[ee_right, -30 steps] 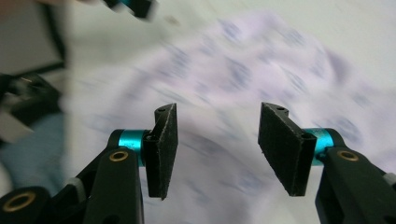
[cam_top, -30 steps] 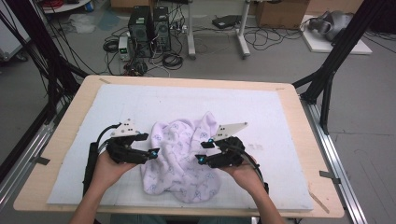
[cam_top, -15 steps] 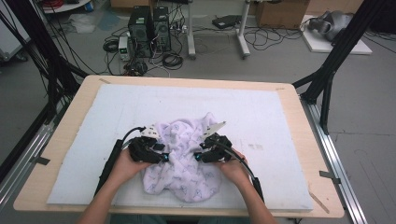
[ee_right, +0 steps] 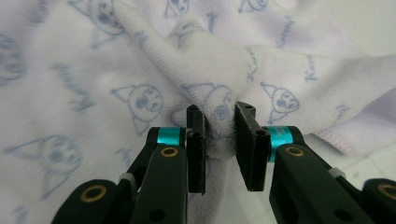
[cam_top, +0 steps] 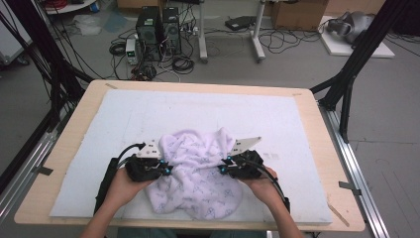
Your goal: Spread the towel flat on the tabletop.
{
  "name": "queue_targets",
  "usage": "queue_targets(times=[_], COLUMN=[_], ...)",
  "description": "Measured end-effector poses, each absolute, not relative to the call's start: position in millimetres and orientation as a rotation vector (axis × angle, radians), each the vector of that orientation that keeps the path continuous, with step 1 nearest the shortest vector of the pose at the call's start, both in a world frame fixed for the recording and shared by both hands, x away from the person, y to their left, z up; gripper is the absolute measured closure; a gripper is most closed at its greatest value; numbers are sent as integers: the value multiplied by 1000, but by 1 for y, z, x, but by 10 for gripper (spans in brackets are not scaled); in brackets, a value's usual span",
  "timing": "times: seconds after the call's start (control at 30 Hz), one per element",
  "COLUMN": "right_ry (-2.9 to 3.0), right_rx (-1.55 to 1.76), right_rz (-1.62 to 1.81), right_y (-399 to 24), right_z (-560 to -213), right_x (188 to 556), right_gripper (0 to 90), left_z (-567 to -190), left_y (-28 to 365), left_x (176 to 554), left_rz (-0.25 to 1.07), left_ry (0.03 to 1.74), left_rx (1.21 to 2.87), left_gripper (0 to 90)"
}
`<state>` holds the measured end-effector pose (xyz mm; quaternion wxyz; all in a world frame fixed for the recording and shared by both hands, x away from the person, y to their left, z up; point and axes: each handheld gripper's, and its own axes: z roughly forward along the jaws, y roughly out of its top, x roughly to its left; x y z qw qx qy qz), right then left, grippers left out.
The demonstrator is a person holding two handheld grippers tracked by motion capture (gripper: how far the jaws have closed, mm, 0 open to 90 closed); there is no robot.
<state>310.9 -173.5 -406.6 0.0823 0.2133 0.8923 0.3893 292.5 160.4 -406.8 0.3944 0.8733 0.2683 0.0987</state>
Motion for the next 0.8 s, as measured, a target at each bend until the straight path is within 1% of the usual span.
queue_targets(times=[0.03,0.17,0.33,0.37,0.4,0.43,0.47,0.53,0.57,0.67,0.7,0.73,0.77,0.8], right_ry=[2665,2671,2743,2743,2758,2768,2754,2701,2638,2582,2544,2536,2533,2533], right_rx=[637,590,516,516,503,500,506,536,591,634,693,717,731,731], right_rz=[1163,1182,1183,1183,1184,1189,1201,1283,1340,1355,1330,1310,1282,1282], right_y=[-173,-186,-182,-182,-181,-180,-181,-188,-198,-207,-211,-211,-211,-211], right_z=[-407,-395,-401,-401,-403,-403,-401,-392,-381,-373,-372,-374,-378,-378], right_x=[311,289,259,259,257,255,255,258,267,277,290,296,302,302], right_gripper=[754,754,745,745,721,663,627,591,568,568,576,584,593,593], left_z=[-405,-397,-403,-405,-406,-406,-404,-396,-391,-377,-372,-372,-372,-372], left_y=[164,174,177,178,179,181,182,185,187,189,188,188,185,185], left_x=[287,265,242,239,237,237,237,240,242,253,264,264,276,276], left_rz=[247,233,215,203,196,191,190,217,228,272,286,286,301,301], left_ry=[681,669,652,655,649,653,659,667,669,678,688,688,710,710], left_rx=[2200,2164,2186,2185,2190,2184,2176,2153,2140,2098,2077,2077,2060,2060], left_gripper=[828,828,819,819,803,761,700,603,563,545,542,541,539,534])
